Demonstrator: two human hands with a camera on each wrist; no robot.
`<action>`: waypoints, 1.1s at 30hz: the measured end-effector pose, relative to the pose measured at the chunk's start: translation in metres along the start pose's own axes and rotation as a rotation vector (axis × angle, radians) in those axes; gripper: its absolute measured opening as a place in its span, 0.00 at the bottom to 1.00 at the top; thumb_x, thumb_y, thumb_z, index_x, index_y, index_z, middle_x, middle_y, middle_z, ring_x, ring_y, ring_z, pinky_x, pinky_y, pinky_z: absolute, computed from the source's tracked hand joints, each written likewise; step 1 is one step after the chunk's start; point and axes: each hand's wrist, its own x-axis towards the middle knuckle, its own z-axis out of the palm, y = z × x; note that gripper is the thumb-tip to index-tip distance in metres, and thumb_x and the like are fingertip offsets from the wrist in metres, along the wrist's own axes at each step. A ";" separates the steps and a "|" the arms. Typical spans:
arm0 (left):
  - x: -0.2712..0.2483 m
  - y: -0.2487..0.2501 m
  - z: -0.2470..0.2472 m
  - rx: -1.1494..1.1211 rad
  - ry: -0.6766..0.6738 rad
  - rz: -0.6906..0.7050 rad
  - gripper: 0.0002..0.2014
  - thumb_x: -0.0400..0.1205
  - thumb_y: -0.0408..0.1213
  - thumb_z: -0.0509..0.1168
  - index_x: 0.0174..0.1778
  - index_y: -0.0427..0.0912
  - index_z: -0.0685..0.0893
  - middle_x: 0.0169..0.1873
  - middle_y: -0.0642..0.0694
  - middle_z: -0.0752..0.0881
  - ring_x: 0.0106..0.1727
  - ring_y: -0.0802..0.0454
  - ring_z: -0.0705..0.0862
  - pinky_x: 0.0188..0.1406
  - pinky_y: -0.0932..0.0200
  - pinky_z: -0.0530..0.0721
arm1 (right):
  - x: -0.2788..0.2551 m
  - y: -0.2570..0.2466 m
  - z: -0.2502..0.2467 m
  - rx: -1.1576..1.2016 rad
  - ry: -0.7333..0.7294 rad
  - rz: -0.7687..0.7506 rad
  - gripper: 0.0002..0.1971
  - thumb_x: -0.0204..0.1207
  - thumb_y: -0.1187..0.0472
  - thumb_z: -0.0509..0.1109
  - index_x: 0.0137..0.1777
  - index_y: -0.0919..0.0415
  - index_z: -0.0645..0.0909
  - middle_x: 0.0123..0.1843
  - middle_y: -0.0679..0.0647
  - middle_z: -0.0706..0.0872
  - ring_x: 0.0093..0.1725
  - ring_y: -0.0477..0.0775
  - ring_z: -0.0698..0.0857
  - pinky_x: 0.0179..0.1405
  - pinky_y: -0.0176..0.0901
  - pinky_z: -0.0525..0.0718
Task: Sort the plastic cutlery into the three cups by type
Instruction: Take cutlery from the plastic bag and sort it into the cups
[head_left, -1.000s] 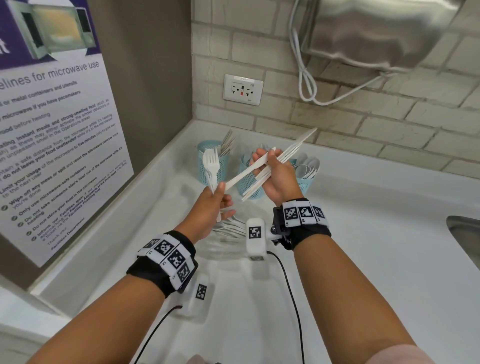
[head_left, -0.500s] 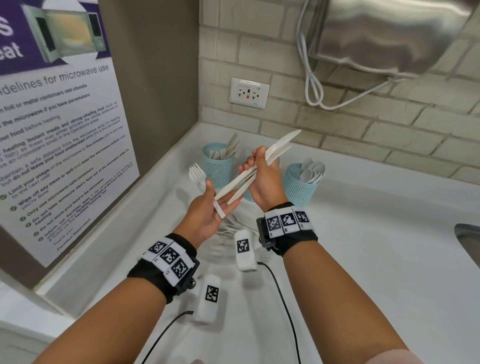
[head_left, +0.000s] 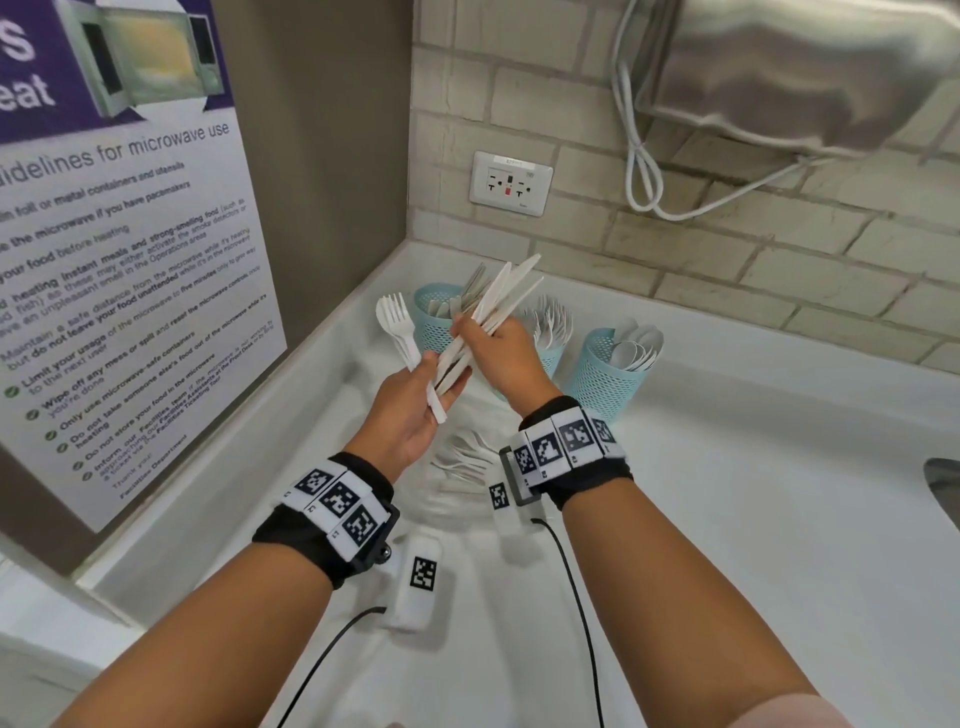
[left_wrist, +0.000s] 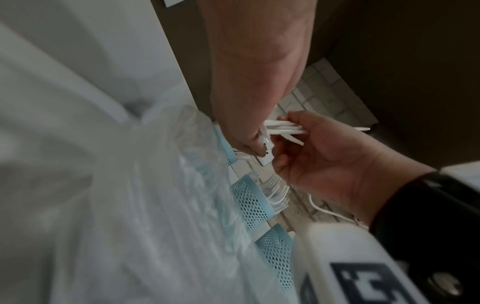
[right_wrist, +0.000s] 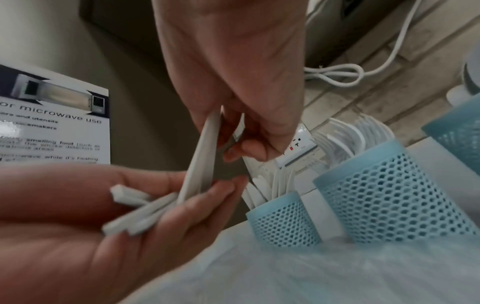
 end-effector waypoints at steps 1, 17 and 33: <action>0.002 0.001 -0.001 0.000 0.015 0.003 0.19 0.88 0.35 0.53 0.69 0.25 0.74 0.58 0.33 0.84 0.53 0.47 0.87 0.58 0.56 0.84 | 0.002 0.000 -0.001 -0.028 -0.019 0.016 0.10 0.80 0.58 0.65 0.38 0.58 0.82 0.33 0.47 0.83 0.33 0.40 0.81 0.33 0.30 0.77; 0.009 0.004 0.002 0.157 -0.004 0.048 0.12 0.87 0.39 0.56 0.57 0.39 0.81 0.41 0.47 0.86 0.34 0.61 0.85 0.36 0.71 0.84 | 0.008 -0.003 0.001 -0.006 -0.140 0.009 0.07 0.78 0.63 0.69 0.47 0.68 0.81 0.32 0.56 0.83 0.25 0.48 0.80 0.20 0.31 0.75; 0.011 0.009 0.007 0.175 0.041 0.063 0.10 0.87 0.37 0.56 0.56 0.37 0.80 0.44 0.43 0.85 0.39 0.56 0.83 0.37 0.70 0.86 | 0.015 -0.006 -0.006 0.079 0.143 -0.056 0.07 0.75 0.61 0.73 0.42 0.55 0.76 0.32 0.53 0.81 0.28 0.49 0.81 0.27 0.39 0.78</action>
